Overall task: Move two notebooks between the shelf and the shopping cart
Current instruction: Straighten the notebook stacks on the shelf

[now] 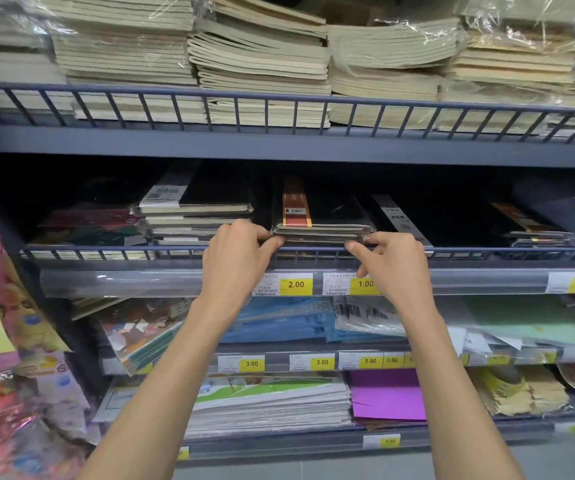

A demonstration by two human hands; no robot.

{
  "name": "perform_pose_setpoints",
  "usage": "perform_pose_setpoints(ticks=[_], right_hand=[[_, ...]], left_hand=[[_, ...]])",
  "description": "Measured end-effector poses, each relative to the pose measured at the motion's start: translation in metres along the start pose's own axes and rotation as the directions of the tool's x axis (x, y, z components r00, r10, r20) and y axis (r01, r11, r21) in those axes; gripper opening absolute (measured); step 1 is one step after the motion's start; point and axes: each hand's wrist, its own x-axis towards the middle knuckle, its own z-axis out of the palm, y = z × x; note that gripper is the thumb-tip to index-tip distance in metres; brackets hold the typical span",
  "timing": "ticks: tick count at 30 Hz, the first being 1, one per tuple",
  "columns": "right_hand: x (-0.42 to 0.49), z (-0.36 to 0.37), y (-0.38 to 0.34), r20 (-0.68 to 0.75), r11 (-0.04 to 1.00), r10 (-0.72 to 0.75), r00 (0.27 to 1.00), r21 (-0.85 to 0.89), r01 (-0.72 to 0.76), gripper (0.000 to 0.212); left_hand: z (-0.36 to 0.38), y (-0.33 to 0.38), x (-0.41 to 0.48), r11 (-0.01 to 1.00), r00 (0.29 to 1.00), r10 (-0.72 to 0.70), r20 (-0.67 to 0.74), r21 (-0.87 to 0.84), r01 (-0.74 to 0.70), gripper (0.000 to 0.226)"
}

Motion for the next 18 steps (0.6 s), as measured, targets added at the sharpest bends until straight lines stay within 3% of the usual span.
perform_pose_setpoints(ticks=[8, 18], right_hand=[[0.0042, -0.0015, 0.0022, 0.100, 0.993, -0.043, 0.994, -0.101, 0.053, 0.036], [0.0013, -0.0015, 0.0087, 0.080, 0.982, -0.153, 0.985, -0.100, 0.160, 0.039]], left_hand=[[-0.0013, 0.0024, 0.0033, 0.987, 0.994, -0.080, 0.071, 0.142, 0.070, 0.051], [-0.0077, 0.0017, 0.0036, 0.996, 0.986, -0.082, 0.146, 0.059, 0.074, 0.047]])
